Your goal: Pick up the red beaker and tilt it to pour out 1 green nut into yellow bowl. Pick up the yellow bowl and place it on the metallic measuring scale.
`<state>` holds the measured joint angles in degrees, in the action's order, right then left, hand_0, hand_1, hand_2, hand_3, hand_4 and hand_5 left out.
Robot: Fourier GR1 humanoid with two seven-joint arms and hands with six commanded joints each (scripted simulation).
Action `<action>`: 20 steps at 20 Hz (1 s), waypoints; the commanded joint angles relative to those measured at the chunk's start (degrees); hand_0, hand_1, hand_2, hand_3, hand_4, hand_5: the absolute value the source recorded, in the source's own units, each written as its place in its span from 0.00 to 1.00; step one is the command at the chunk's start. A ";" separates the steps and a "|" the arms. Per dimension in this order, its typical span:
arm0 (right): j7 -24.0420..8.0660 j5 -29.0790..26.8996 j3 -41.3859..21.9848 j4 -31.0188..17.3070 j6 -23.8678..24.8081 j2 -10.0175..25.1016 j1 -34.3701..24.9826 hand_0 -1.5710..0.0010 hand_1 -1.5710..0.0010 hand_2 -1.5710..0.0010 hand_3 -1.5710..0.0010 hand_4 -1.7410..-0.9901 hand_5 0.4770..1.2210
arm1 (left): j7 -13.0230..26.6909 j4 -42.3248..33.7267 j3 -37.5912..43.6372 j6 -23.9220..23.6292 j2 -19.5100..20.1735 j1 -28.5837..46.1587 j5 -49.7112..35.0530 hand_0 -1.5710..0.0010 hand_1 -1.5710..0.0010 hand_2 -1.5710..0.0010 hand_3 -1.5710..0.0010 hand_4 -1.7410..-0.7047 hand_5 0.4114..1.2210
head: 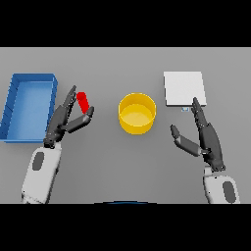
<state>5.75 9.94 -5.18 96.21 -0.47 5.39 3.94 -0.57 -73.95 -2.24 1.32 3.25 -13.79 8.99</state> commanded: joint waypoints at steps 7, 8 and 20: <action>-0.52 -1.04 0.51 0.19 -0.17 -0.18 -0.35 1.00 1.00 1.00 1.00 0.68 0.21 | -0.20 8.97 0.79 -2.07 -0.49 -7.32 2.27 1.00 1.00 1.00 1.00 0.52 0.32; -0.09 -1.41 0.58 0.46 -0.45 -0.11 0.00 1.00 1.00 1.00 1.00 0.67 0.22 | -0.32 10.44 1.30 -2.75 -0.52 -8.27 2.44 1.00 1.00 1.00 1.00 0.52 0.32; -0.16 -1.48 1.03 0.61 -0.38 0.35 0.79 1.00 1.00 1.00 1.00 0.67 0.23 | -10.82 22.77 7.03 -7.79 -4.43 -14.84 -0.49 0.65 0.63 0.58 0.54 0.26 0.66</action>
<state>5.63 8.46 -4.15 96.81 -0.86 5.75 4.75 -11.35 -51.18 4.78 -6.47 -1.18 -28.63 8.51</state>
